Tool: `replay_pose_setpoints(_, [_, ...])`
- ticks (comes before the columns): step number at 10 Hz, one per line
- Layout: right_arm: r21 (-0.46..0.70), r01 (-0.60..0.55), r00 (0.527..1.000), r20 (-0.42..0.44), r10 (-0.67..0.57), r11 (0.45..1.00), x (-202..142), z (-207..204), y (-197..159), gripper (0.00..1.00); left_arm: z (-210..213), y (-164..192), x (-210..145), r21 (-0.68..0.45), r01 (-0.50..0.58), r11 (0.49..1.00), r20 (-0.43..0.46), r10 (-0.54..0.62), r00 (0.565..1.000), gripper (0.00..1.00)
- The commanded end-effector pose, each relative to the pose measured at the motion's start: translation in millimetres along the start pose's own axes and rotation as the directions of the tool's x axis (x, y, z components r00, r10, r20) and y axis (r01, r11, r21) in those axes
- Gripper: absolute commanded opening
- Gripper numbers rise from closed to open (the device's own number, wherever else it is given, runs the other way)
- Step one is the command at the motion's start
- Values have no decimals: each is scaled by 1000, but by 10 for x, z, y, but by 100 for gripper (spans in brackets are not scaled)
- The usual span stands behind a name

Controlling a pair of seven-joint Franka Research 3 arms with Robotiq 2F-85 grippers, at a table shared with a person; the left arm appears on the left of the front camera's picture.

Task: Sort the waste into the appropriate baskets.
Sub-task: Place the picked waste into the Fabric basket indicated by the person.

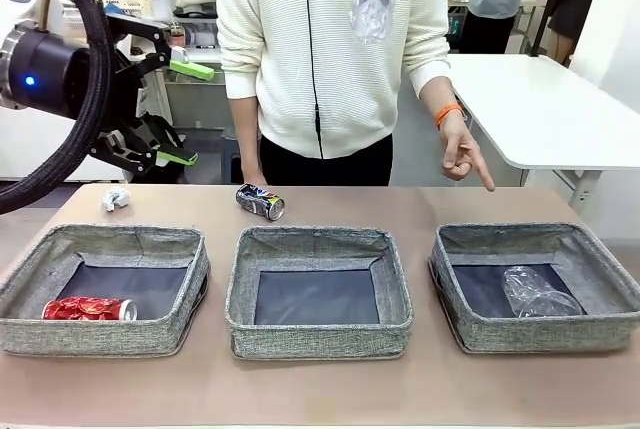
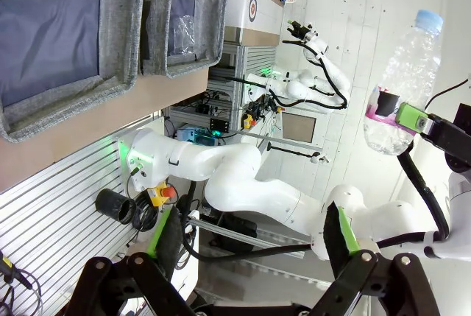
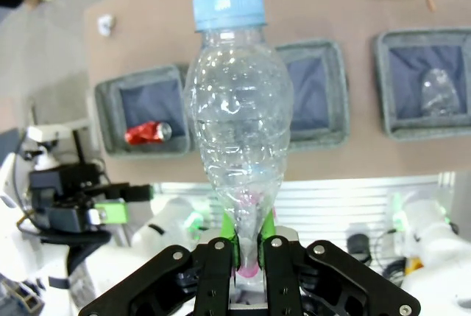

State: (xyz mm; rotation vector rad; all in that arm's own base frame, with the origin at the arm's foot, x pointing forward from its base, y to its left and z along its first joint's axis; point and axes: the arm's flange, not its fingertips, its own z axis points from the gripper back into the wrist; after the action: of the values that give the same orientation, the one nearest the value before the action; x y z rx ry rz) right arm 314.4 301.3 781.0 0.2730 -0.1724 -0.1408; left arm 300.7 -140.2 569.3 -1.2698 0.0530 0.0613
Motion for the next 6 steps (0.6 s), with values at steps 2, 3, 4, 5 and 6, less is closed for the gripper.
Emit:
replay_pose_setpoints(2, [-48, -196, 979, -68, 193, 979, -113, -347, -755, 13, 15, -11, 0, 8, -2, 1000, -8, 2, 1000, 100])
replay_pose_setpoints(3, [-85, -223, 973, -80, 217, 971, -127, -635, -1136, 13, 15, -11, 0, 8, -2, 1000, -8, 2, 1000, 100])
replay_pose_setpoints(4, [-177, -199, 978, -95, 184, 964, -113, -954, -1416, 13, 15, -11, 0, 8, -2, 1000, -8, 2, 1000, 100])
replay_pose_setpoints(5, [-276, -200, 975, -147, 165, 940, -129, -1277, -1620, 13, 15, -11, 0, 8, -2, 1000, -8, 2, 1000, 100])
replay_pose_setpoints(6, [-398, -110, 988, -142, 57, 911, -119, -1683, -1883, 13, 15, -11, 0, 8, -2, 1000, -8, 2, 1000, 100])
